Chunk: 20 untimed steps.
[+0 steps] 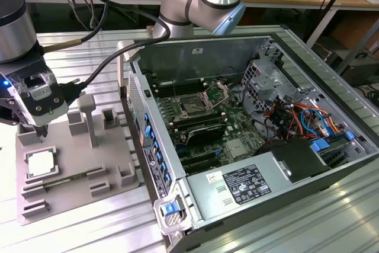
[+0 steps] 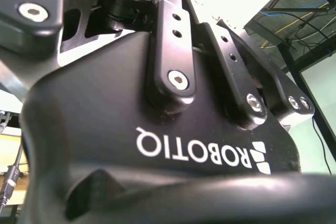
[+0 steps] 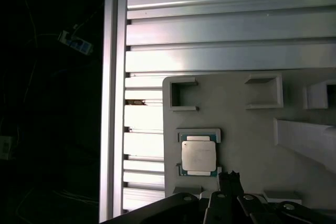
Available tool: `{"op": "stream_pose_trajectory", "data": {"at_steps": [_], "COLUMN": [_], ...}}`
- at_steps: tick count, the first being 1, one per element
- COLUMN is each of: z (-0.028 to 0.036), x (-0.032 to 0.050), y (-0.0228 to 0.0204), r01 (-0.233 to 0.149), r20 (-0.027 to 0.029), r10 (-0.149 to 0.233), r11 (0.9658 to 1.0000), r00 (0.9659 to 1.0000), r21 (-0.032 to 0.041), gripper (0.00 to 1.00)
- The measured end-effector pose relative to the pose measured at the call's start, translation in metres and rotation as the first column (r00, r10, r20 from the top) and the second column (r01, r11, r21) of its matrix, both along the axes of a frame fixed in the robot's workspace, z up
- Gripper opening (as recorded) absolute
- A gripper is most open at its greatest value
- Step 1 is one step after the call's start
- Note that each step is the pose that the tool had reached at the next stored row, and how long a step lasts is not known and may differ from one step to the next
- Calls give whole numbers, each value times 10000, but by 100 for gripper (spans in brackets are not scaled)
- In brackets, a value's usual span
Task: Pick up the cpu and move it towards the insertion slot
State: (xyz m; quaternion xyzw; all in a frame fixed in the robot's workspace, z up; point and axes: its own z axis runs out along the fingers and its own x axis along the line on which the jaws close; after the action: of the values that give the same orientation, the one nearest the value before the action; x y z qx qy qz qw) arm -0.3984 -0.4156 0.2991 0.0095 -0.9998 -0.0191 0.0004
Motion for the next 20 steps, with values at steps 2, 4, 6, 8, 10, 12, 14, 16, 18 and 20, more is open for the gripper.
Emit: {"op": "stream_pose_trajectory", "data": {"at_steps": [2,4,6,8,10,12,14,16,18,20], "z": [-3,-5,-9,-14,-28,-48,-51,-59,-61,-66], "x": [0,0,0,0,-1,-9,-9,-9,-9,-9], "y": [0,0,0,0,-5,-8,-8,-8,-8,-8], "r01": [0,0,0,2,0,-1,0,0,0,0], "r20": [0,0,0,0,2,-1,0,0,0,0], "r10": [0,0,0,-2,0,1,0,0,0,0], "r11": [10000,10000,10000,10000,10000,10000,10000,10000,10000,10000], "r00": [10000,10000,10000,10000,10000,10000,10000,10000,10000,10000], "r21": [0,0,0,0,2,0,-1,0,0,0], "gripper": [11,11,11,11,11,11,11,11,11,11]}}
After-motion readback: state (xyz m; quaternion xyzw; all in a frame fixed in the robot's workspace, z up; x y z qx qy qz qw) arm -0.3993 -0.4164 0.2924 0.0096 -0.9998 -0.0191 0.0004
